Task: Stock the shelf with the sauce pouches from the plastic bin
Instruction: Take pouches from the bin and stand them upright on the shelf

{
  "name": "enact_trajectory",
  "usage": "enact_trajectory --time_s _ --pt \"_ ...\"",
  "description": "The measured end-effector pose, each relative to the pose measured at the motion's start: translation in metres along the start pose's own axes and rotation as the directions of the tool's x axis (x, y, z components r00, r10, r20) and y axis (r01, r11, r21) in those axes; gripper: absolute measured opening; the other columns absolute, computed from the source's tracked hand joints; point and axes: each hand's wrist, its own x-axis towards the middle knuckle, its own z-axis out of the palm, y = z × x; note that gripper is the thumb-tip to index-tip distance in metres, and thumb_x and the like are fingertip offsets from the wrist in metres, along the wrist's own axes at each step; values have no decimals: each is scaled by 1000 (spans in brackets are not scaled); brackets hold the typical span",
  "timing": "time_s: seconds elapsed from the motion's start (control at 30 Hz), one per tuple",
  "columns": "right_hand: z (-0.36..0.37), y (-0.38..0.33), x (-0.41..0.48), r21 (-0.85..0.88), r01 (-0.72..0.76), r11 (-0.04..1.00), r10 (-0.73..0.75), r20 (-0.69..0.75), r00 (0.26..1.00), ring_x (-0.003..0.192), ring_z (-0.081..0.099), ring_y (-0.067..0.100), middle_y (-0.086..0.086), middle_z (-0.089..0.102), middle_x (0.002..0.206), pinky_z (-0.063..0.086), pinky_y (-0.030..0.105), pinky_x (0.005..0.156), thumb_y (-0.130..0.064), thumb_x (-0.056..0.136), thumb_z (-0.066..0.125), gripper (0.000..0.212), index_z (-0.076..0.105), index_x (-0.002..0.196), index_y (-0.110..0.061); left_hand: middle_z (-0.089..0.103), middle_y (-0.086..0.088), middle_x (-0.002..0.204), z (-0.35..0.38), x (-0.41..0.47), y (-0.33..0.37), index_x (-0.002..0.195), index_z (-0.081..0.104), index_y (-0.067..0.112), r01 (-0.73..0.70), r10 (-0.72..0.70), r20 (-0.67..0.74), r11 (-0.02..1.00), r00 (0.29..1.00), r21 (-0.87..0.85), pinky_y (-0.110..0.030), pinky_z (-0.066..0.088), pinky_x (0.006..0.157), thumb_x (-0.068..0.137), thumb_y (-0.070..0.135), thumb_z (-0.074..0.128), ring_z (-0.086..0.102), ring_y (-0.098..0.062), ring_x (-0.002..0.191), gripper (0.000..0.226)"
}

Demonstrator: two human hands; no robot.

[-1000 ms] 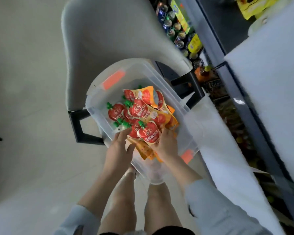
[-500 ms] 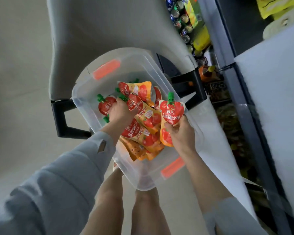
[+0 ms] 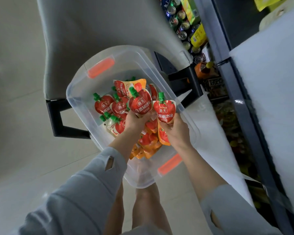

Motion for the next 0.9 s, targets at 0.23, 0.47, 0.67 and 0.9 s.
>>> enact_trajectory --time_s 0.23,0.47,0.67,0.9 --pt "-36 -6 -41 370 -58 927 45 43 998 106 67 14 -5 69 113 54 42 96 -40 76 81 52 57 119 -23 66 -3 115 -25 -44 31 127 53 16 -56 56 30 998 998 -24 -44 53 91 89 25 66 64 -22 103 40" --pt "-93 -30 -123 705 -75 705 101 5 995 102 71 15 -4 74 108 56 36 91 -40 88 70 35 64 120 -26 69 -8 110 -44 -134 79 122 53 15 -155 147 279 988 949 9 -42 58 82 93 30 60 69 -27 97 33" --pt "-147 -42 -208 794 107 598 144 -238 961 84 75 15 -2 77 91 57 27 70 -19 87 74 19 71 106 -14 71 -8 103 -28 -212 110 120 54 15 -432 333 488 896 807 103 -28 59 64 94 26 60 73 -23 87 28" --pt "-200 -39 -288 740 293 605 236 -518 822 87 74 12 -4 77 95 57 27 76 -21 88 73 11 71 99 -21 73 7 103 15 -276 138 110 64 30 -620 412 690 781 596 70 -38 55 86 88 21 68 69 -13 97 24"
